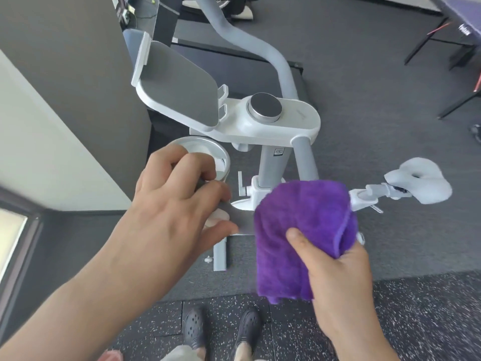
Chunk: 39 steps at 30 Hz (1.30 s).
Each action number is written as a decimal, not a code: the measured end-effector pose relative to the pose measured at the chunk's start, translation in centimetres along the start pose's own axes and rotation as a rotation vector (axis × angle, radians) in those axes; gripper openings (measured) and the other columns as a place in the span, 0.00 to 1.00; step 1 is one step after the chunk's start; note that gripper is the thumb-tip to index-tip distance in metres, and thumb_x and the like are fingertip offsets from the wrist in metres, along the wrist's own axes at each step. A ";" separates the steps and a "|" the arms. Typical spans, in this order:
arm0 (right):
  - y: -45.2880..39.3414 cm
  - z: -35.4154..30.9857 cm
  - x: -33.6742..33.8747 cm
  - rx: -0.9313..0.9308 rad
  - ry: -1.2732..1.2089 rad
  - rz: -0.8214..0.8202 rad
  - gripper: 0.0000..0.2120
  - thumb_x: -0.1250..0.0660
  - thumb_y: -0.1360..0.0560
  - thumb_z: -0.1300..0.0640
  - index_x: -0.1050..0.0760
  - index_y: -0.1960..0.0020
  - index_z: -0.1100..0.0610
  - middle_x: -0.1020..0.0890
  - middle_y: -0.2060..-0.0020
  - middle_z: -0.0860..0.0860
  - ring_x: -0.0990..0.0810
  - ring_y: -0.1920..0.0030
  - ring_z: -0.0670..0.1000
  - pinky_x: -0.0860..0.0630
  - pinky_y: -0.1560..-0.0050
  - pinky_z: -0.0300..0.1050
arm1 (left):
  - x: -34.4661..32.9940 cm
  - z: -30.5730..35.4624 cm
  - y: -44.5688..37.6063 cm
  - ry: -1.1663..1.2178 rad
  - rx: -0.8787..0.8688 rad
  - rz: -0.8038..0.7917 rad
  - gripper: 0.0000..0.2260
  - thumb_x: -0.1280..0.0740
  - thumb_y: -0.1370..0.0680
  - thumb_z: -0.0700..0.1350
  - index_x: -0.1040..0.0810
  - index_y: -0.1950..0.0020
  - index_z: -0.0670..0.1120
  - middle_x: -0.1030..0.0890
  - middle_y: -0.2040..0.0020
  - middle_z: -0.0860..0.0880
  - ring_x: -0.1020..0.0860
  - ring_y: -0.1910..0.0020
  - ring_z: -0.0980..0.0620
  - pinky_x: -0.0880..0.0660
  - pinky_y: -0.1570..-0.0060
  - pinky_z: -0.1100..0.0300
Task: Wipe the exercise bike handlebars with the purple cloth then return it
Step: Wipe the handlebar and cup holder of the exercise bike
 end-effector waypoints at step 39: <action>1.5 -3.8 -6.0 0.545 0.468 -0.142 0.24 0.26 0.32 0.42 0.24 0.37 0.41 0.23 0.39 0.41 0.23 0.39 0.39 0.28 0.39 0.28 | -0.2 0.1 -0.2 -0.050 -0.057 -0.064 0.17 0.29 0.27 0.55 0.18 0.46 0.45 0.33 0.44 0.48 0.33 0.41 0.40 0.38 0.34 0.56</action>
Point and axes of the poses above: each hand's wrist, its own y-axis away from the middle knuckle, its own x-axis out of the back of the hand, z = x × y, the point moved 9 cm from there along -y, towards the middle knuckle
